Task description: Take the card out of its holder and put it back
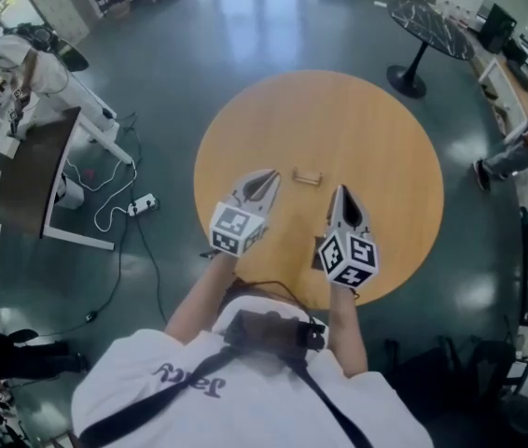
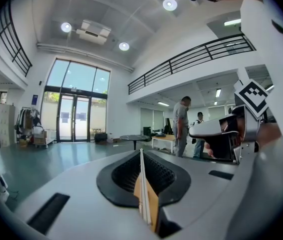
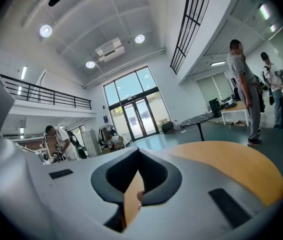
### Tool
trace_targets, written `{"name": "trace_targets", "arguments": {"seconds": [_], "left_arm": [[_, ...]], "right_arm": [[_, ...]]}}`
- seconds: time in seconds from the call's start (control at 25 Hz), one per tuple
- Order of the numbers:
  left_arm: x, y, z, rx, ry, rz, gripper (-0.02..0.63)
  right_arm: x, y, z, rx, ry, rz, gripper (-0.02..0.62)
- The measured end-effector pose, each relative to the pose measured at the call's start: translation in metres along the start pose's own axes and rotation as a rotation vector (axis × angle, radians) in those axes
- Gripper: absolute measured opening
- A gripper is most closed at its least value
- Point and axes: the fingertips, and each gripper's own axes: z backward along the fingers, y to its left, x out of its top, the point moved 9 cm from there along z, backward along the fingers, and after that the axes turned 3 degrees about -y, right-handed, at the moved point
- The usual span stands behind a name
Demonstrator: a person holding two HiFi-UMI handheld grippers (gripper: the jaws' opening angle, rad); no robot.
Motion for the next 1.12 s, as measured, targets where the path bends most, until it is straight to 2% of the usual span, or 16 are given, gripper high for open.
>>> {"name": "trace_targets", "arguments": {"seconds": [0.4, 0.64, 0.76, 0.92, 1.12], "left_arm": [[-0.031, 0.045, 0.002, 0.051, 0.118, 0.016, 0.026], [-0.053, 0.075, 0.003, -0.002, 0.221, -0.005, 0.026], [-0.061, 0.097, -0.002, -0.062, 0.276, -0.077, 0.026], [-0.064, 0.121, -0.023, -0.154, 0.328, -0.225, 0.026], [-0.048, 0.139, -0.054, -0.279, 0.299, -0.349, 0.026]], "right_arm": [[-0.024, -0.018, -0.004, -0.062, 0.085, -0.034, 0.018], [-0.04, -0.029, 0.004, -0.127, 0.154, -0.032, 0.018], [-0.052, -0.038, 0.011, -0.16, 0.219, -0.025, 0.018], [-0.064, -0.057, 0.016, -0.212, 0.264, -0.022, 0.018], [-0.068, -0.067, 0.009, -0.238, 0.288, -0.023, 0.018]]}}
